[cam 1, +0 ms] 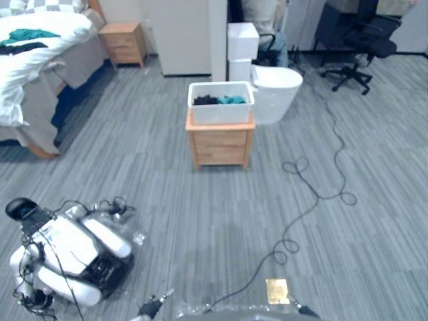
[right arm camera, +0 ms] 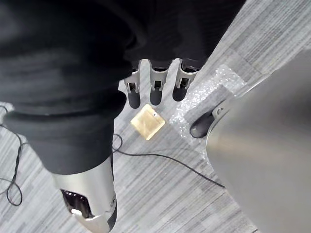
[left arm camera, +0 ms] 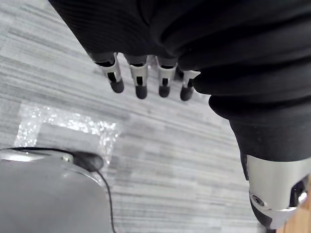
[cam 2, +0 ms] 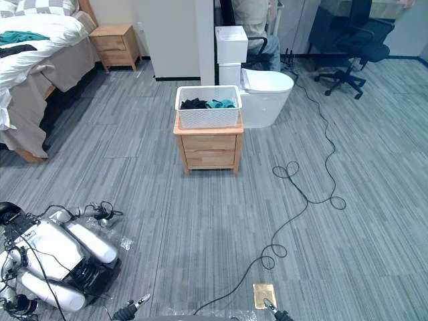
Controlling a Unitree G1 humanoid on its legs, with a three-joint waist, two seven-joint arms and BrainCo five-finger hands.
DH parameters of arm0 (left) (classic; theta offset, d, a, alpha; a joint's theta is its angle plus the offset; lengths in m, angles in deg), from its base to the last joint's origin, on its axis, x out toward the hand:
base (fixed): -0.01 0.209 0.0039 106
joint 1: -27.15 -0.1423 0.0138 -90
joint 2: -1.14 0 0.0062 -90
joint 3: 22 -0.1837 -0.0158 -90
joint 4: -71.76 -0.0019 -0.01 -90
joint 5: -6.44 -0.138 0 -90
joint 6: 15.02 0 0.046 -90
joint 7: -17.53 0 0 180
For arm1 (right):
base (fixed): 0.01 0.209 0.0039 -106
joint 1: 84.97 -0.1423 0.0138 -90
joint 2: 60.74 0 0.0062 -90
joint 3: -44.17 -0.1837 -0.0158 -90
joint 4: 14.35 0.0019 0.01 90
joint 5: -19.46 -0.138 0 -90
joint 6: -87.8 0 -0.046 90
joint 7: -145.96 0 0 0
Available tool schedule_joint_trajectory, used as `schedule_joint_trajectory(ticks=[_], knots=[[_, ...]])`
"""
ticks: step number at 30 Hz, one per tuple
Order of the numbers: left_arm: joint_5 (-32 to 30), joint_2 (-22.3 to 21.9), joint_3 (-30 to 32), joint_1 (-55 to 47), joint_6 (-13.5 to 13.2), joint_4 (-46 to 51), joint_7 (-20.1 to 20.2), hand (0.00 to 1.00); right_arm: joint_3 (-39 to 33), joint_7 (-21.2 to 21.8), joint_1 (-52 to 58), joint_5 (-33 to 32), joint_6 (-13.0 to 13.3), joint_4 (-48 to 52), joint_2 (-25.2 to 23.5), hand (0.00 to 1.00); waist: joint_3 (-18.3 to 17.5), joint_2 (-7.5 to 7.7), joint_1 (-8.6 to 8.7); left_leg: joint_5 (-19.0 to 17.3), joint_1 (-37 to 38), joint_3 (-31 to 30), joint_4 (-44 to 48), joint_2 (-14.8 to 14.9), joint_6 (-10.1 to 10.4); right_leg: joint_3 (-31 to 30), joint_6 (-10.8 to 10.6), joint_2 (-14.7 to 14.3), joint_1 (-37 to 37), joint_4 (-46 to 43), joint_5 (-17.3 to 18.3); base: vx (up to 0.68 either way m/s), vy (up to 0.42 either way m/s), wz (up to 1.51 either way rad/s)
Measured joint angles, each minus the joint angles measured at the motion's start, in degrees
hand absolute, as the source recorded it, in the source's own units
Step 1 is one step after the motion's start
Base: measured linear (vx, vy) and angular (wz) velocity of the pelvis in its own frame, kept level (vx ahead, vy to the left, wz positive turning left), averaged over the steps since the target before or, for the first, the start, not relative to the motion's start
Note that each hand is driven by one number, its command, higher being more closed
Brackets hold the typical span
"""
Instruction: Pick up the laundry basket with both hands and put the clothes into the washing machine.
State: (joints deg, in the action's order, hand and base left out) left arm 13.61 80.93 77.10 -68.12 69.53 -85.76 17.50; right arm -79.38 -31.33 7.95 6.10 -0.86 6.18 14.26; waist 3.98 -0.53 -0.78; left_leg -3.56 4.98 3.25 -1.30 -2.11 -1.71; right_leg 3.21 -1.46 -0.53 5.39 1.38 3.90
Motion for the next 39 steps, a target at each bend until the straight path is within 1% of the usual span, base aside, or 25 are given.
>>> schedule_joint_trajectory(ticks=[2,3,4,5,7,8,11,12,15,16,17,18,19,22,23,25,27,29,31,32,35,36,37,38,39], knots=[[0.0,-0.1,-0.3,0.6,0.0,0.0,0.0,0.00,-1.8,0.0,-0.2,-0.1,0.0,0.5,-0.1,0.00,0.6,-0.26,0.11,-1.9,-1.6,-1.1,2.5,-0.9,-0.7,1.6,-2.5,1.5,-3.6,-8.5,5.1,0.03,0.030,0.31],[0.0,-0.9,-0.6,1.1,0.0,0.1,0.0,0.00,-2.4,0.0,0.8,-0.3,0.0,1.3,0.1,0.00,1.4,-0.69,0.03,-2.5,-1.2,-1.8,3.1,-1.6,-1.6,3.1,-5.5,3.1,-6.3,-17.1,8.0,0.02,0.053,0.29],[0.0,-1.1,-0.6,1.7,0.0,0.2,0.0,0.00,-2.3,0.0,1.0,-0.4,0.0,1.9,0.2,0.00,2.0,-0.90,-0.14,-2.8,-1.1,-1.9,3.4,-1.8,-1.8,4.0,-5.8,3.9,-8.7,-23.0,9.0,0.01,0.089,0.34],[-0.1,-0.8,-0.5,1.8,0.1,0.6,0.1,0.00,-1.7,0.3,1.3,-0.7,0.0,4.3,0.1,0.00,2.3,-0.58,-0.02,-4.2,-0.5,-2.6,4.5,-3.3,-2.0,6.3,-3.8,7.9,-16.6,-41.0,9.4,0.00,0.082,0.25],[-0.1,-0.4,-0.1,1.6,0.2,1.6,0.1,0.00,-0.3,1.2,2.3,-0.9,0.1,5.9,-0.2,0.00,3.6,0.25,0.08,-6.1,1.4,-3.3,5.6,-4.3,-3.1,7.0,-1.2,11.5,-22.5,-54.2,8.9,0.15,0.067,0.25],[-0.1,-0.5,0.1,1.5,0.5,1.8,0.1,0.00,0.2,1.2,2.3,-0.8,0.2,5.7,0.0,0.00,3.6,0.33,-0.03,-7.7,3.0,-3.5,6.2,-3.8,-3.3,7.6,-1.5,11.8,-24.6,-56.4,9.1,0.31,0.065,0.02],[-0.1,-0.9,0.6,2.3,0.9,2.4,0.1,0.00,-0.6,1.2,2.3,-2.0,0.3,5.4,-0.1,0.00,3.9,0.32,0.20,-10.0,5.9,-3.7,5.8,-2.1,-3.1,11.3,-1.8,10.8,-27.0,-50.5,10.0,0.33,0.010,-0.11],[-0.1,-1.6,0.6,3.2,1.1,2.4,0.2,0.00,-2.5,1.2,1.9,-2.0,0.3,5.2,-0.6,0.00,3.9,0.13,0.48,-11.5,6.9,-3.8,5.8,-0.5,-2.9,13.4,-1.4,9.5,-27.7,-42.6,9.8,0.57,-0.068,0.09],[-0.8,-3.1,0.6,5.1,1.1,2.2,1.4,0.00,-8.0,1.1,1.8,-2.2,-0.6,2.1,-1.7,0.00,3.9,-0.11,2.49,-13.6,9.4,-5.9,3.9,3.5,-1.1,16.0,-0.9,5.0,-28.5,-19.4,1.5,0.53,-0.109,0.37],[-1.4,-3.4,1.0,4.8,1.2,2.2,1.5,0.00,-9.7,1.0,2.0,-3.1,-0.8,1.8,-2.2,0.00,3.8,-0.49,3.14,-14.3,11.0,-6.4,3.4,5.1,0.2,14.4,0.1,3.4,-28.4,-17.4,-1.5,0.69,-0.204,0.44],[-2.1,-3.4,2.7,4.7,1.3,2.2,2.4,0.00,-11.4,1.0,2.1,-4.0,-0.8,1.8,-2.8,0.00,3.6,-0.02,3.02,-15.0,11.4,-7.0,6.9,6.3,1.4,12.2,4.7,1.6,-27.5,-18.2,-7.0,0.70,-0.226,0.25],[-2.3,-3.7,3.4,4.8,1.3,2.2,2.5,0.00,-12.0,1.1,2.3,-4.6,-0.7,1.8,-2.7,0.00,3.5,-0.19,3.01,-15.2,10.7,-7.4,10.1,7.3,2.0,12.9,6.2,1.0,-26.8,-19.5,-6.5,0.73,-0.251,0.21],[-2.3,-4.2,5.2,5.2,1.3,2.5,2.5,0.00,-13.8,1.2,1.6,-5.2,-0.6,2.7,-3.0,0.00,3.6,-0.88,3.06,-13.5,7.9,-7.5,19.8,8.0,4.8,13.9,6.9,0.5,-25.0,-21.2,-3.2,0.85,-0.338,0.22],[-1.0,-6.4,8.7,4.5,1.1,5.4,2.5,0.00,-11.2,1.2,1.3,-6.3,-0.5,5.7,-2.3,0.00,5.0,-3.50,1.79,2.2,-6.0,-7.7,56.5,9.7,9.8,13.7,8.1,-3.2,-14.2,-17.9,2.6,0.75,-0.249,-0.05],[-0.3,-5.7,8.5,3.9,1.2,6.4,2.5,0.00,-9.3,1.0,-0.7,-6.9,-0.5,5.5,-1.8,0.00,5.8,-4.01,0.32,0.4,-12.8,-7.2,70.2,10.0,7.3,11.6,8.8,-4.8,-7.2,-14.6,3.5,0.93,-0.233,-0.43],[0.6,-4.5,7.3,3.9,1.1,6.8,2.5,0.00,-7.2,0.9,-3.3,-7.0,-0.4,4.8,-1.4,0.00,7.1,-2.04,-0.67,-2.7,-18.7,-5.4,73.4,9.5,4.7,9.4,8.8,-4.6,-0.6,-11.4,3.5,0.59,-0.130,-0.47],[2.3,-3.7,6.5,4.0,0.8,9.0,2.5,0.00,-4.9,0.8,-5.8,-7.3,-0.2,4.4,-1.5,0.00,7.6,-1.04,-1.89,-5.8,-25.4,-4.4,67.0,9.1,4.3,7.7,8.8,-3.9,4.8,-8.5,3.5,0.46,-0.052,-0.45],[3.3,-3.5,6.0,4.0,0.0,9.3,2.3,0.00,-3.7,0.5,-8.8,-7.4,0.5,4.1,-0.7,0.00,7.7,-0.87,-3.26,-5.9,-29.2,-2.8,42.8,7.6,4.3,4.8,6.3,-2.1,10.5,-5.4,5.9,0.55,0.050,-0.75],[3.3,-3.8,5.6,2.9,0.0,8.4,2.2,0.00,-3.5,-0.1,-8.6,-7.5,1.0,4.9,0.3,0.00,6.6,-2.61,-3.26,-2.9,-27.6,-3.1,20.7,7.2,6.4,3.1,5.1,-2.0,13.3,-3.0,8.1,0.58,0.184,-0.62],[3.3,-3.6,4.6,1.7,0.0,8.2,2.0,0.00,-1.8,-0.3,-7.7,-7.4,1.0,5.0,0.8,0.00,5.7,-3.36,-3.72,3.1,-28.7,-4.9,19.8,6.2,5.8,1.2,4.5,-1.6,14.8,-3.3,11.3,0.72,0.318,-0.60],[3.2,-1.6,5.1,1.6,0.1,5.0,0.9,0.00,1.3,-0.2,-5.3,-7.3,0.7,4.7,0.0,0.00,4.9,0.12,-3.16,4.3,-25.8,-3.5,21.9,2.8,1.7,-1.7,4.6,3.3,10.1,-20.5,13.7,0.63,0.272,-0.25],[3.3,0.2,5.0,1.3,0.3,4.3,0.9,0.00,1.2,-0.1,-4.8,-6.7,0.7,2.3,-0.6,0.00,4.7,3.73,-3.18,2.3,-20.2,-1.6,19.2,-0.4,0.0,-3.5,-2.6,7.1,2.0,-41.2,7.4,0.74,0.275,-0.18],[3.3,0.5,4.9,1.2,0.3,4.0,0.9,0.00,0.8,0.0,-4.6,-6.7,0.7,1.9,-0.7,0.00,4.7,4.09,-2.90,1.9,-19.3,-1.6,19.0,-0.8,-0.4,-3.8,-3.9,7.5,1.0,-44.4,4.9,0.72,0.235,0.03],[3.3,0.8,4.5,1.4,0.7,3.8,0.9,0.00,-0.5,0.0,-3.1,-6.3,0.6,0.9,-0.8,0.00,4.5,4.55,-2.32,0.0,-15.9,-1.7,19.1,-2.0,-1.3,-4.2,-6.6,9.0,-3.0,-55.5,-0.1,0.33,0.086,0.27],[3.3,0.7,4.4,1.4,0.7,4.1,0.9,0.00,-0.6,0.1,-2.5,-6.2,0.6,0.8,-0.8,0.00,4.5,4.36,-2.29,-1.1,-14.1,-2.0,19.1,-2.3,-1.6,-3.5,-6.2,9.8,-5.0,-60.1,0.1,0.54,0.125,0.29]])
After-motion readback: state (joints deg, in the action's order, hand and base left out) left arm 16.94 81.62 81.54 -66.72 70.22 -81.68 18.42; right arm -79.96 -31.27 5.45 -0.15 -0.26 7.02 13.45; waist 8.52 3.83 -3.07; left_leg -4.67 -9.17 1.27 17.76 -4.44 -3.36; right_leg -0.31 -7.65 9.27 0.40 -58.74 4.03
